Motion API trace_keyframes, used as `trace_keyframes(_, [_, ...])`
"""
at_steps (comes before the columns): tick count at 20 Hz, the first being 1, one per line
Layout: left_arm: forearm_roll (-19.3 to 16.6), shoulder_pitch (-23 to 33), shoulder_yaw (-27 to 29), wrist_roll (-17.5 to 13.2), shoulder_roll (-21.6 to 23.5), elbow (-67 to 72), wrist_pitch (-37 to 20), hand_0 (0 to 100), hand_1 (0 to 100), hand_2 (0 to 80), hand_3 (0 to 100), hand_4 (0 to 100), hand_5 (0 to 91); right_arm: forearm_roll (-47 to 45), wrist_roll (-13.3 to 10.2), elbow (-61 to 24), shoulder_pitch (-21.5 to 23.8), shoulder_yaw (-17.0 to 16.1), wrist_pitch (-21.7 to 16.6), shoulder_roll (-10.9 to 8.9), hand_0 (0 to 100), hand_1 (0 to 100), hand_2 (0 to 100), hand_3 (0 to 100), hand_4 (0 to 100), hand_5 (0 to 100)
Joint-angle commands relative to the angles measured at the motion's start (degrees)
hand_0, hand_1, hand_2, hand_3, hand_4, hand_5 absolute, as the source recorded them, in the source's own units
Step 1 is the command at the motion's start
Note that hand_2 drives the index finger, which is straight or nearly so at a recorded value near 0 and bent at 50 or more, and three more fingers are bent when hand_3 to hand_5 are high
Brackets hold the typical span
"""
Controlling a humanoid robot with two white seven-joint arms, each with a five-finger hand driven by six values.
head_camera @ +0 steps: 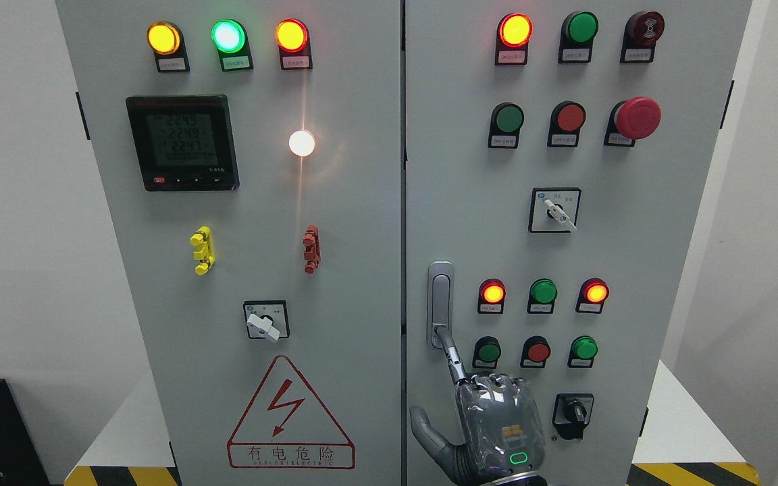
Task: Release door handle
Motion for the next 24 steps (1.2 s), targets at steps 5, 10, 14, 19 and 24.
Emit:
trace_keyframes(5, [-0.01,-1.49,0.0,0.05,0.0,1.67,0.01,12,56,0.0,0,0,0.0,0.06,0.08,2.29,0.04,0.25,-0.01,0.11,34,24,4,100,100,100])
trace_keyframes(10, [-0.01,-1.49,0.0,0.05,0.0,1.67,0.01,12,56,0.0,0,0,0.0,0.06,0.7,2.29,0.13,0.42,-0.09,0.2,34,24,4,100,100,100])
trace_keyframes(14, [-0.01,-1.49,0.0,0.05,0.0,1.67,0.01,12,56,0.0,0,0,0.0,0.06,0.79,2.29,0.22,0.42,-0.09,0.2,34,24,4,100,100,100])
trace_keyframes(19, [-0.01,-1.49,0.0,0.05,0.0,1.67,0.01,12,56,0.0,0,0,0.0,0.06,0.79,2.38,0.3,0.34,-0.09,0.2,34,24,4,100,100,100])
trace_keyframes(24, [-0.01,-1.49,0.0,0.05,0.0,1.67,0.01,12,56,0.0,0,0,0.0,0.06,0.79,2.38,0.3,0.25,-0.01,0.2,34,24,4,100,100,100])
